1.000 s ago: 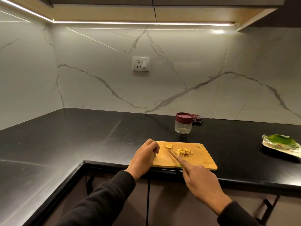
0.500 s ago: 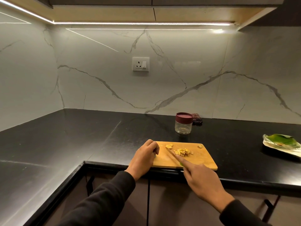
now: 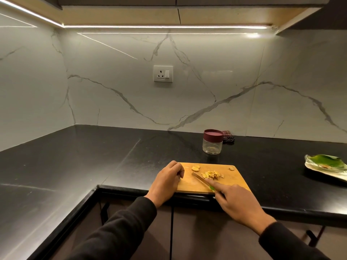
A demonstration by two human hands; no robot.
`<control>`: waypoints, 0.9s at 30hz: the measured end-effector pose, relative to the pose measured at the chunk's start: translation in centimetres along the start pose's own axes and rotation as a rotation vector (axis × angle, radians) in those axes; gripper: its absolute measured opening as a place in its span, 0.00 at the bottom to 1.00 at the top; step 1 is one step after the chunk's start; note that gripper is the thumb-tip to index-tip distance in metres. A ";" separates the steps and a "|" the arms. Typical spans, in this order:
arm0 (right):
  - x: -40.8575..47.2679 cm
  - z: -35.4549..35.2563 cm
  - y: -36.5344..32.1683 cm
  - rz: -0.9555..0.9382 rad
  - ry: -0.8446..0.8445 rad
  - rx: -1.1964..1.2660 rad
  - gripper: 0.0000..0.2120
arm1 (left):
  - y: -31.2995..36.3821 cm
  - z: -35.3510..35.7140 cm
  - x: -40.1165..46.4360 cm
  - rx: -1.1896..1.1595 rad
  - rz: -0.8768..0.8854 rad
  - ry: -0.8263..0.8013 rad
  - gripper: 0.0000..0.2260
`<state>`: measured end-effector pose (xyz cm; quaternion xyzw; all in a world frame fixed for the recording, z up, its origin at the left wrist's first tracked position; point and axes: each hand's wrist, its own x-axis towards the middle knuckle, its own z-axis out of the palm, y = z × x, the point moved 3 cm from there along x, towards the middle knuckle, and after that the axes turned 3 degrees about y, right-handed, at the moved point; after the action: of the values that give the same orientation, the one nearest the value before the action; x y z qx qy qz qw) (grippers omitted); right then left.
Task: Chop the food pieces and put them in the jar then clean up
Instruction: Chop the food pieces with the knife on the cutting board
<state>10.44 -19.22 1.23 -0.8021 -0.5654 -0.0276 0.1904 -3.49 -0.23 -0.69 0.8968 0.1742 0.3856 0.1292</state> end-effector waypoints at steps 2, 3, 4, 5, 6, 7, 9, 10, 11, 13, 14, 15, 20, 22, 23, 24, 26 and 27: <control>0.3 -0.1 0.6 0.010 0.021 -0.043 0.23 | -0.1 0.0 0.0 0.000 0.004 0.003 0.12; 0.4 -0.2 0.9 0.019 0.035 -0.056 0.23 | -0.1 0.0 0.0 -0.002 0.007 0.007 0.13; 0.5 -0.2 1.1 0.027 0.042 -0.063 0.23 | -0.1 0.0 0.0 -0.002 0.008 0.008 0.13; 0.6 -0.2 1.3 0.028 0.043 -0.058 0.23 | -0.1 0.0 0.1 -0.003 0.007 0.008 0.13; 0.5 -0.1 1.4 0.024 0.038 -0.046 0.23 | -0.1 0.0 0.1 -0.005 0.004 0.008 0.13; 0.5 -0.1 1.5 0.013 0.030 -0.033 0.23 | -0.1 0.0 0.1 -0.008 0.001 0.009 0.13; 0.4 0.0 1.6 -0.010 0.016 -0.013 0.23 | -0.2 0.1 0.0 -0.014 -0.006 0.009 0.13; 0.4 0.1 1.7 -0.015 0.015 -0.003 0.23 | -0.3 0.1 0.0 -0.017 -0.008 0.008 0.13; 0.4 0.1 1.8 -0.019 0.018 0.000 0.23 | -0.3 0.1 0.0 -0.021 -0.010 0.008 0.13; 0.6 0.2 1.9 -0.019 0.031 -0.002 0.22 | -0.2 0.0 0.0 -0.031 -0.011 0.005 0.12; 0.6 0.3 1.9 -0.015 0.038 -0.005 0.22 | -0.2 0.0 0.0 -0.037 -0.012 0.002 0.12; 0.7 0.4 1.9 -0.009 0.048 -0.008 0.22 | -0.3 0.0 0.1 -0.044 -0.013 -0.001 0.12; 0.6 0.7 2.1 0.013 0.057 0.016 0.22 | -0.7 0.2 -0.1 -0.067 -0.024 -0.008 0.12; 0.5 0.7 2.2 0.006 0.049 0.031 0.22 | -0.8 0.3 -0.1 -0.081 -0.021 -0.011 0.12; 0.6 0.8 2.2 0.001 0.042 0.034 0.22 | -0.8 0.3 0.0 -0.084 -0.020 -0.012 0.12; 0.6 0.8 2.2 -0.001 0.039 0.038 0.22 | -0.9 0.3 0.1 -0.087 -0.019 -0.013 0.12; 0.8 0.9 2.4 0.013 0.047 0.043 0.22 | -0.9 0.3 0.2 -0.087 -0.022 -0.018 0.12; 0.9 0.8 2.5 0.020 0.053 0.042 0.22 | -0.9 0.2 0.1 -0.086 -0.024 -0.023 0.12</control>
<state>12.90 -18.86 0.02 -0.8025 -0.5524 -0.0351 0.2225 -3.42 0.62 -1.10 0.8926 0.1669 0.3808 0.1742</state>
